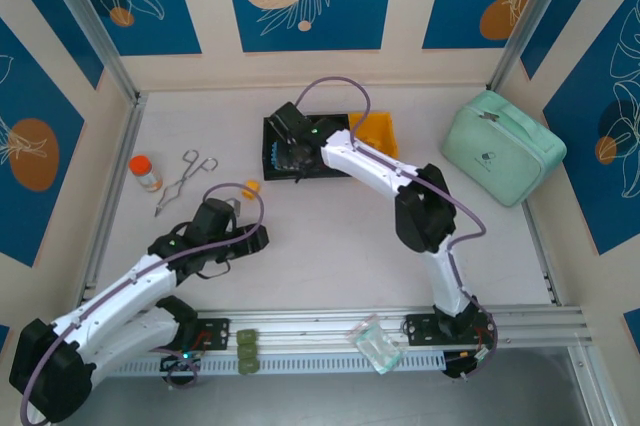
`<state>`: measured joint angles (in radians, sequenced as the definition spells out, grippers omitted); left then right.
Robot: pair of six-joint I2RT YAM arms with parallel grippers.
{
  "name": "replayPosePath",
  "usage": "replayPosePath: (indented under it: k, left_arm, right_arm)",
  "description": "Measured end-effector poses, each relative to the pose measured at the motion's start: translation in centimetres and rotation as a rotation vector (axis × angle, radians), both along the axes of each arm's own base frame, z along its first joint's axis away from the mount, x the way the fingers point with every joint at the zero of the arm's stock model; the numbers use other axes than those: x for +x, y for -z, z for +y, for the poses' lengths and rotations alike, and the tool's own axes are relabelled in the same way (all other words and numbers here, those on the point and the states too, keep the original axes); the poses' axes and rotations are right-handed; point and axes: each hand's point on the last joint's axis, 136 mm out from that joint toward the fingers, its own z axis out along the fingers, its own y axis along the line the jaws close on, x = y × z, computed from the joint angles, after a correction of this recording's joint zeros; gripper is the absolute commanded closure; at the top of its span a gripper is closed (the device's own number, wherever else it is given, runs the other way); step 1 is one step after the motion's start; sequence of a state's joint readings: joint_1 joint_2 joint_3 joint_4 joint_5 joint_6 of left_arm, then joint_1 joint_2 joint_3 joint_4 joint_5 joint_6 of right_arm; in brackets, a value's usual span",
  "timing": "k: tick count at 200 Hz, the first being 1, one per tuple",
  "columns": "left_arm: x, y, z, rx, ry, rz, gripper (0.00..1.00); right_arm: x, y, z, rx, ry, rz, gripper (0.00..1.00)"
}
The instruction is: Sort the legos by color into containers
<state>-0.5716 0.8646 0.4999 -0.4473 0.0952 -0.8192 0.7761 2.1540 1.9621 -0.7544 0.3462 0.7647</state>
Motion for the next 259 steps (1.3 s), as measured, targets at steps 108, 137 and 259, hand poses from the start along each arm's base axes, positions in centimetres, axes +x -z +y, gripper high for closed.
replayPosePath:
  k: [108,137,259]
  left_arm:
    - [-0.9,0.4,1.0,0.023,-0.023,0.025,0.31]
    - [-1.0,0.5,1.0,0.025,-0.023,0.028,0.31]
    - [-0.4,0.1,1.4,0.060,-0.043,0.028,0.30]
  right_arm:
    - [7.9,3.9,2.3,0.077,0.003,0.065,0.69]
    - [8.3,4.5,2.0,0.089,0.004,0.088,0.67]
    - [5.9,2.8,1.4,0.073,-0.061,0.089,0.47]
